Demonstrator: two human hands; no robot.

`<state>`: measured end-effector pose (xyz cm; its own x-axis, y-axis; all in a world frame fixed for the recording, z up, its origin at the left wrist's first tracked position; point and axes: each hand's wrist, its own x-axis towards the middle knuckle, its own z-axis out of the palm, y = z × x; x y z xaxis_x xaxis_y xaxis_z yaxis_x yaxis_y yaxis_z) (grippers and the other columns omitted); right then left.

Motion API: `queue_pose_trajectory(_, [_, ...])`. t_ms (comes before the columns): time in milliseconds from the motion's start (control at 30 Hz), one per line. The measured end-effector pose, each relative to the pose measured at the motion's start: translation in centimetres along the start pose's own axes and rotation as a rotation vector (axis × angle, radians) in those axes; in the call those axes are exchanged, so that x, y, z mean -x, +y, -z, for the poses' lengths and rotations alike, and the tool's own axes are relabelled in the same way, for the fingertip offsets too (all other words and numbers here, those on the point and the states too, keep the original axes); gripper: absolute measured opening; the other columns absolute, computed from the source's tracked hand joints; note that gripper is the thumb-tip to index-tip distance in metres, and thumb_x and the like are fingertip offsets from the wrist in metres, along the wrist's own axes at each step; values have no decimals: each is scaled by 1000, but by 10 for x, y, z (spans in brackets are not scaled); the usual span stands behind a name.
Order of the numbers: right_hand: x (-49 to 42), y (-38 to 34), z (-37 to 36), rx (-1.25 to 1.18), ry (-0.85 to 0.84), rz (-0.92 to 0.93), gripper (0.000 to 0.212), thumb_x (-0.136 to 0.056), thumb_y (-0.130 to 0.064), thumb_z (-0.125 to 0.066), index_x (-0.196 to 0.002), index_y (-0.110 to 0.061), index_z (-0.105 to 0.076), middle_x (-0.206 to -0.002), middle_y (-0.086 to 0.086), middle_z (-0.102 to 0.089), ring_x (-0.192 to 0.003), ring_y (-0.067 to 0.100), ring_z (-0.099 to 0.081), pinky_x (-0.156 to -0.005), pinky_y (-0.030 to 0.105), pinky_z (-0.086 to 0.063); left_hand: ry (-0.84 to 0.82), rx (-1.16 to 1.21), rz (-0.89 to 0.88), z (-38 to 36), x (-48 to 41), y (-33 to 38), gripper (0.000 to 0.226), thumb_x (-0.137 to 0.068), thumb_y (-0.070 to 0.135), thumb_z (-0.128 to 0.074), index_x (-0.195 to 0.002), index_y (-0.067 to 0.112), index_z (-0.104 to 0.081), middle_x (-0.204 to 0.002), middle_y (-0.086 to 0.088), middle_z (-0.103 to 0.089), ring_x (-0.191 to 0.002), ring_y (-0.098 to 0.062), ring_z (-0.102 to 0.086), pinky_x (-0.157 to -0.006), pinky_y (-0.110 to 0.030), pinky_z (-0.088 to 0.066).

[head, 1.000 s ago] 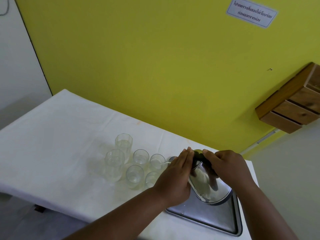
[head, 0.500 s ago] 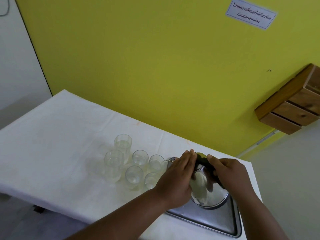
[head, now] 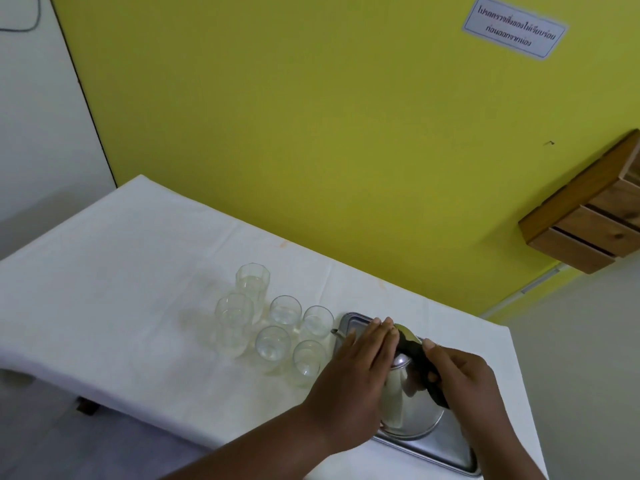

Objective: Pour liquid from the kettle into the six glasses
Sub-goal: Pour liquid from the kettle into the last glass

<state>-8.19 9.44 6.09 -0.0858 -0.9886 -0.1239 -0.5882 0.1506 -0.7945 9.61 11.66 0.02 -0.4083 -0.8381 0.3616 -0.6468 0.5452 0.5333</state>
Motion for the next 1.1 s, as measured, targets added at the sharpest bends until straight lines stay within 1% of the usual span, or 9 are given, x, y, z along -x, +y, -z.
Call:
queue_pose_trajectory(67, [-1,-5,2,208,-21,46,60,-97,-42,-56,-49,-9,-70,-47,2,-67,-43,8,-51,-62,35,-44,-4,17,37,-1,9,1,84,-77,6,-47,-152,5,-8,-161,-10,-3,-148,-22,5,-116,-46,-20])
queue_pose_trajectory(167, [-3,-19,1,393,-13,78,58,-97,-43,-57,-43,-21,-62,-43,-6,-64,-44,5,-57,-60,31,-44,-10,69,90,-4,19,1,85,-79,7,-47,-152,6,-3,-162,-7,2,-148,-19,5,-117,-43,-19])
queue_pose_trajectory(233, [-6,-22,-2,479,-46,81,52,-93,-54,-55,-54,-23,-68,-51,-5,-70,-55,11,-66,-64,33,-50,-17,120,128,-5,24,2,86,-81,6,-48,-152,7,0,-161,-5,5,-148,-18,7,-118,-40,-18])
queue_pose_trajectory(300, [-8,-25,-4,520,-72,65,61,-82,-70,-44,-59,-20,-71,-55,0,-72,-62,18,-71,-70,38,-56,-6,168,156,-6,28,3,85,-81,5,-48,-152,7,0,-161,-5,5,-148,-17,6,-118,-38,-17])
queue_pose_trajectory(367, [-10,-29,-4,558,-83,65,68,-75,-76,-37,-56,-19,-70,-54,2,-72,-63,20,-70,-72,41,-57,10,198,173,-6,31,4,85,-81,6,-47,-152,6,-1,-161,-5,4,-148,-17,6,-118,-37,-17])
queue_pose_trajectory(567, [-11,-46,-8,639,-121,70,63,-78,-71,-43,-46,-19,-56,-51,3,-70,-62,23,-67,-68,42,-57,37,276,219,-5,34,6,88,-79,4,-48,-152,8,2,-160,0,8,-147,-14,7,-118,-33,-17])
queue_pose_trajectory(700, [-11,-56,-8,679,-105,120,60,-89,-58,-53,-46,-17,-49,-51,7,-65,-58,24,-62,-65,41,-53,54,304,234,-5,33,7,90,-80,2,-50,-152,10,3,-160,2,8,-147,-12,7,-118,-32,-18])
queue_pose_trajectory(933, [-14,-61,-7,751,-125,158,60,-91,-56,-53,-46,-17,-45,-48,3,-53,-53,21,-53,-55,34,-38,67,331,253,-6,33,9,90,-79,1,-48,-152,11,3,-160,2,9,-147,-13,7,-118,-33,-18])
queue_pose_trajectory(1100, [-13,-65,-7,784,-117,170,57,-91,-54,-53,-49,-16,-48,-56,10,-63,-61,26,-62,-59,37,-46,75,346,261,-6,32,10,89,-79,0,-47,-152,10,2,-161,1,8,-147,-13,6,-118,-33,-19])
